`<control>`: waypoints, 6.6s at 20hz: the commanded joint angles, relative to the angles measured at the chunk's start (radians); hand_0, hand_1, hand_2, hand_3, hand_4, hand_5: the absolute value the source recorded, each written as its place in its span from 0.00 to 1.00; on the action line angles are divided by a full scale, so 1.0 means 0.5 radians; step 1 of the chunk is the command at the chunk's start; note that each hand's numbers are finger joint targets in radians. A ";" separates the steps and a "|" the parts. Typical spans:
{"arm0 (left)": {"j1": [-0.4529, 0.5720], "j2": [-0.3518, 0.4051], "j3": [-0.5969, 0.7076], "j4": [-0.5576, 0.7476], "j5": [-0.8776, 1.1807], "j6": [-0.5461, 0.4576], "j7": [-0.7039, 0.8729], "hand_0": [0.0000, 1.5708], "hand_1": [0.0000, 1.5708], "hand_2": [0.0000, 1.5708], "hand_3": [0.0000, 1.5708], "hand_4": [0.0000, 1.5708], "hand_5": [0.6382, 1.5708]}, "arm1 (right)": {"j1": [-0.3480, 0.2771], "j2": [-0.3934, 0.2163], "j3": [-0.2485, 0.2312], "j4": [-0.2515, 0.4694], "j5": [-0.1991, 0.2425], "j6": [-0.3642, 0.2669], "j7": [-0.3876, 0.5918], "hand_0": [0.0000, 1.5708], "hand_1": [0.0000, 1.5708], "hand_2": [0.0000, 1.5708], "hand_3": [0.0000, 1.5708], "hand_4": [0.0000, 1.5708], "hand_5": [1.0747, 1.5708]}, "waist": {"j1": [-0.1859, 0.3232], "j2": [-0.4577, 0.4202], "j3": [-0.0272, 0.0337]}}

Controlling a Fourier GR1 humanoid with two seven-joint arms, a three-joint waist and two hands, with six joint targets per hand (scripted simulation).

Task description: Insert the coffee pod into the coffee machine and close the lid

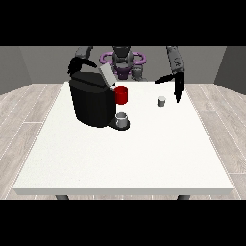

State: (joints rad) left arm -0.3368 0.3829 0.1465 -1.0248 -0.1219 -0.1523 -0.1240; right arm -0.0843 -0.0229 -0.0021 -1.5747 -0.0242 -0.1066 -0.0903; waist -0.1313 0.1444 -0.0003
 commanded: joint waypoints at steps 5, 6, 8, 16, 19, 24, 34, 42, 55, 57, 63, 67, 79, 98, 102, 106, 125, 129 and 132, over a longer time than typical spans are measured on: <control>-0.084 0.043 -0.117 0.224 -0.222 -0.045 -0.062 0.00 0.00 0.13 0.00 0.00 1.00 | -0.099 0.031 -0.009 0.143 0.074 -0.123 0.144 0.00 0.00 0.00 0.00 0.25 1.00 | 0.084 -0.026 0.000; -0.144 0.002 -0.121 0.221 -0.246 0.011 -0.070 0.00 0.00 0.24 0.00 0.00 1.00 | -0.124 -0.006 -0.106 0.305 0.008 -0.057 -0.066 0.00 0.00 0.00 0.00 0.24 1.00 | 0.082 0.042 0.001; -0.211 -0.026 -0.198 0.158 -0.328 0.053 0.063 0.07 0.07 0.32 0.00 0.00 1.00 | -0.296 -0.114 -0.220 0.365 -0.054 -0.020 0.077 0.00 0.00 0.00 0.00 0.24 1.00 | 0.107 0.022 0.001; -0.222 0.106 -0.151 0.585 -0.520 0.152 -0.193 0.45 0.45 0.49 0.31 0.00 1.00 | -0.204 -0.009 0.006 0.225 0.123 -0.116 0.176 0.00 0.00 0.00 0.00 0.26 1.00 | -0.012 0.060 -0.001; -0.307 0.069 -0.193 0.608 -0.588 0.149 -0.100 0.38 0.38 0.46 0.30 0.00 1.00 | -0.176 -0.018 -0.050 0.361 0.097 -0.092 0.030 0.00 0.00 0.00 0.00 0.25 1.00 | -0.001 0.043 0.000; -0.343 0.094 -0.226 0.693 -0.731 0.282 -0.234 0.41 0.41 0.50 0.34 0.00 1.00 | -0.235 0.009 -0.034 0.297 0.090 -0.129 0.209 0.00 0.00 0.00 0.00 0.28 1.00 | -0.003 0.021 0.000; -0.463 0.075 -0.143 0.914 -0.859 0.593 -0.384 0.59 0.59 0.66 0.53 0.23 1.00 | -0.272 -0.017 -0.038 0.291 0.066 -0.080 0.134 0.00 0.00 0.00 0.00 0.33 1.00 | -0.048 0.106 0.000; -0.464 -0.025 -0.264 0.934 -1.047 0.671 -0.360 0.75 0.75 0.82 0.75 0.26 1.00 | -0.270 0.044 -0.064 0.390 0.038 -0.188 0.085 0.00 0.00 0.00 0.00 0.33 1.00 | 0.010 0.034 0.000; -0.748 -0.046 -0.280 0.684 -0.970 0.197 -0.315 0.79 0.79 0.84 0.84 0.34 1.00 | -0.186 -0.039 -0.152 0.625 -0.044 -0.051 0.047 0.00 0.00 0.00 0.00 0.29 1.00 | 0.035 -0.197 0.001; -0.779 -0.122 -0.348 0.603 -1.016 0.167 -0.246 0.80 0.80 0.85 0.82 0.35 1.00 | -0.181 -0.007 -0.172 0.766 -0.024 -0.080 -0.110 0.00 0.00 0.00 0.00 0.31 1.00 | 0.089 -0.187 0.002; -1.064 0.065 -0.196 0.678 -0.988 0.106 -0.243 0.80 0.80 0.85 0.82 0.35 1.00 | -0.410 0.027 -0.091 0.625 0.030 -0.149 0.014 0.00 0.00 0.00 0.00 0.26 1.00 | -0.059 0.003 0.000; -1.174 0.102 -0.143 0.660 -0.955 0.016 -0.176 0.81 0.81 0.85 0.82 0.35 1.00 | -0.390 -0.029 -0.103 0.611 -0.044 -0.015 0.011 0.00 0.00 0.00 0.00 0.32 1.00 | -0.106 -0.034 0.001; -1.456 0.179 -0.019 0.723 -0.953 0.064 -0.041 0.82 0.82 0.85 0.81 0.31 1.00 | -0.312 -0.006 0.079 0.388 -0.004 0.032 0.049 0.00 0.00 0.00 0.00 0.32 1.00 | -0.359 0.052 0.001; -1.668 0.239 0.005 0.811 -1.002 -0.007 -0.034 0.81 0.81 0.83 0.78 0.33 1.00 | -0.468 -0.052 -0.033 0.322 0.011 -0.076 0.085 0.00 0.00 0.00 0.00 0.31 1.00 | -0.368 0.252 0.001; -1.576 0.020 -0.107 0.745 -1.044 0.004 -0.004 0.77 0.77 0.80 0.76 0.32 1.00 | -0.435 -0.035 -0.117 0.453 -0.020 -0.130 0.072 0.00 0.00 0.00 0.00 0.34 1.00 | -0.258 0.129 0.001; -1.681 0.039 -0.079 0.772 -1.063 0.036 0.072 0.75 0.75 0.80 0.76 0.31 1.00 | -0.509 -0.072 -0.109 0.433 -0.047 -0.055 0.089 0.00 0.00 0.00 0.00 0.33 1.00 | -0.319 0.189 0.001; -1.683 0.011 -0.070 0.793 -1.092 0.026 0.064 0.77 0.77 0.79 0.72 0.29 1.00 | -0.449 -0.065 -0.173 0.498 -0.074 -0.063 -0.077 0.00 0.00 0.00 0.00 0.28 1.00 | -0.278 0.243 0.002; -1.714 0.007 -0.071 0.843 -1.131 0.090 0.083 0.73 0.73 0.75 0.65 0.29 1.00 | -0.544 -0.052 -0.096 0.377 0.007 -0.147 0.116 0.00 0.00 0.00 0.00 0.26 1.00 | -0.339 0.270 0.001; -1.594 0.095 -0.074 0.853 -1.130 0.020 -0.068 0.70 0.70 0.73 0.62 0.26 1.00 | -0.475 -0.095 -0.144 0.341 -0.070 -0.084 0.166 0.00 0.00 0.00 0.00 0.23 1.00 | -0.303 0.206 0.000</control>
State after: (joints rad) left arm -1.1746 0.4316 0.1206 -0.6026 -0.6778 -0.1417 -0.1188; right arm -0.3229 -0.0498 -0.0582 -1.3881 -0.0426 -0.1584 -0.0502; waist -0.2959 0.2700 0.0005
